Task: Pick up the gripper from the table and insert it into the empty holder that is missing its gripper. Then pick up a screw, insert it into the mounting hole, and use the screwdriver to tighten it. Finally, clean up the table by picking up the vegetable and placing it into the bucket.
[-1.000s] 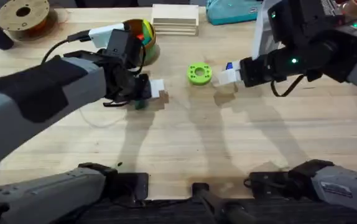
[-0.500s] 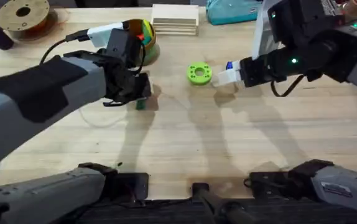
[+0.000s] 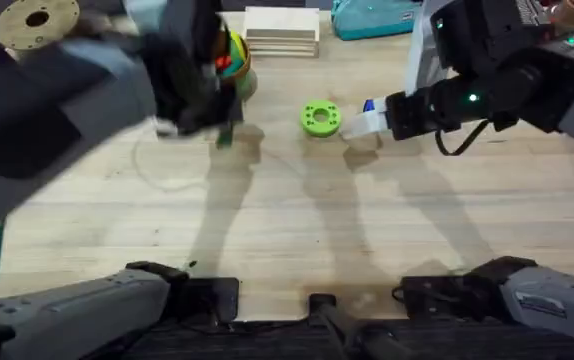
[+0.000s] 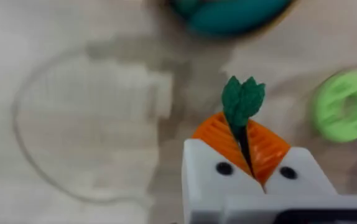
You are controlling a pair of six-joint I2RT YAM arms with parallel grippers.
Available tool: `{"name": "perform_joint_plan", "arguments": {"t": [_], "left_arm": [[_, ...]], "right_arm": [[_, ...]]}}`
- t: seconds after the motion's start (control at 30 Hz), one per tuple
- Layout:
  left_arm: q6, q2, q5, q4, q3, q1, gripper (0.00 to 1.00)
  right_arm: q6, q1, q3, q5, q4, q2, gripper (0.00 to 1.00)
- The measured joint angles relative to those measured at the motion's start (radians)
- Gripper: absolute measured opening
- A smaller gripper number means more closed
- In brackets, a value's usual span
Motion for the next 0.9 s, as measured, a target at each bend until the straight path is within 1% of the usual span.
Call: {"name": "perform_joint_plan", "arguments": {"t": [0.1, 0.17, 0.2, 0.27, 0.37, 0.5, 0.63, 0.73, 0.77, 0.8, 0.9], "left_arm": [[0.044, -0.004, -0.002, 0.034, 0.138, 0.000, 0.018], [0.071, -0.019, -0.019, 0.077, 0.196, 0.000, 0.017], [0.080, -0.027, -0.031, 0.102, 0.208, 0.001, 0.017], [0.093, -0.037, -0.058, 0.148, 0.218, 0.006, 0.017], [0.101, -0.019, -0.086, 0.200, 0.219, 0.030, 0.016], [0.107, 0.069, -0.110, 0.270, 0.218, 0.060, 0.016], [0.108, 0.175, -0.115, 0.331, 0.218, 0.063, 0.016], [0.108, 0.227, -0.115, 0.348, 0.218, 0.062, 0.016], [0.111, 0.237, -0.115, 0.349, 0.218, 0.062, 0.047], [0.115, 0.244, -0.115, 0.349, 0.218, 0.062, 0.155], [0.115, 0.247, -0.116, 0.349, 0.218, 0.062, 0.622]], "right_arm": [[0.000, 0.000, 0.000, 0.000, 0.001, 0.000, 0.803], [0.000, 0.000, 0.000, 0.000, 0.003, 0.000, 0.803], [0.000, 0.000, 0.000, 0.000, 0.003, 0.000, 0.803], [0.000, 0.000, 0.000, 0.000, 0.003, 0.000, 0.803], [0.000, 0.000, 0.000, 0.000, 0.003, 0.000, 0.803], [0.000, 0.000, 0.000, 0.000, 0.003, 0.000, 0.803], [0.000, 0.000, 0.000, 0.000, 0.003, 0.000, 0.802], [0.000, 0.000, 0.000, 0.000, 0.003, 0.000, 0.803], [0.000, 0.000, 0.000, 0.000, 0.003, 0.000, 0.803], [0.000, 0.000, 0.000, 0.000, 0.003, 0.000, 0.803], [0.000, 0.000, 0.000, 0.000, 0.003, 0.000, 0.803]]}}
